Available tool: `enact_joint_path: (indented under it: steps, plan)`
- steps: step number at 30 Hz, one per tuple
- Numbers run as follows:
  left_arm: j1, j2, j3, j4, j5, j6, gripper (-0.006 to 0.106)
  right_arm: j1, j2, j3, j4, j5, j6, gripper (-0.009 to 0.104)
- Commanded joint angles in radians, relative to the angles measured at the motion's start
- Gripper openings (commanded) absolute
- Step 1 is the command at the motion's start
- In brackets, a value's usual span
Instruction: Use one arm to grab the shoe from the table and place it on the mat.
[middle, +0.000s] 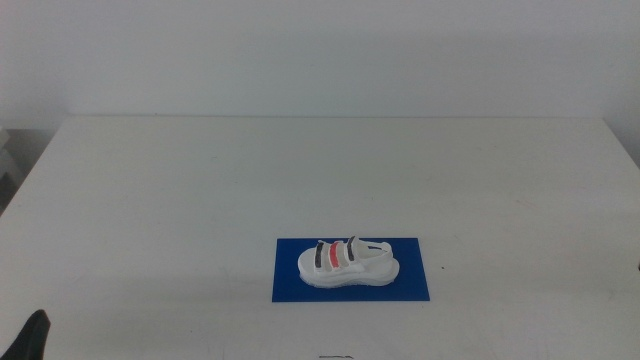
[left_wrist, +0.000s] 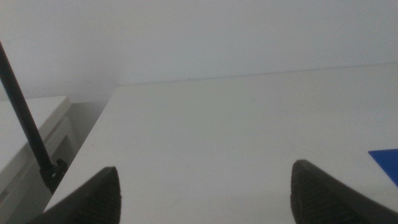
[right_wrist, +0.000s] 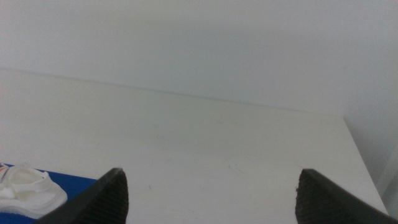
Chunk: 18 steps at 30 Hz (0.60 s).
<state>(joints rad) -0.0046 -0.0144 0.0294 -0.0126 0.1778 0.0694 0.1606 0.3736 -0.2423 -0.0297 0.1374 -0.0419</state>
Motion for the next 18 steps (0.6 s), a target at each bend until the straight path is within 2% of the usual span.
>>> enact_joint_path:
  steps: [1, 18]
  plan:
    - [-0.004, -0.019, -0.003, -0.009, -0.083, -0.015, 0.094, -0.009, -0.054, 0.005, 0.002, -0.073, -0.013, 0.086]
    - [-0.004, -0.019, -0.003, -0.009, -0.083, -0.015, 0.094, -0.009, -0.369, 0.229, -0.005, -0.074, -0.012, 0.086]
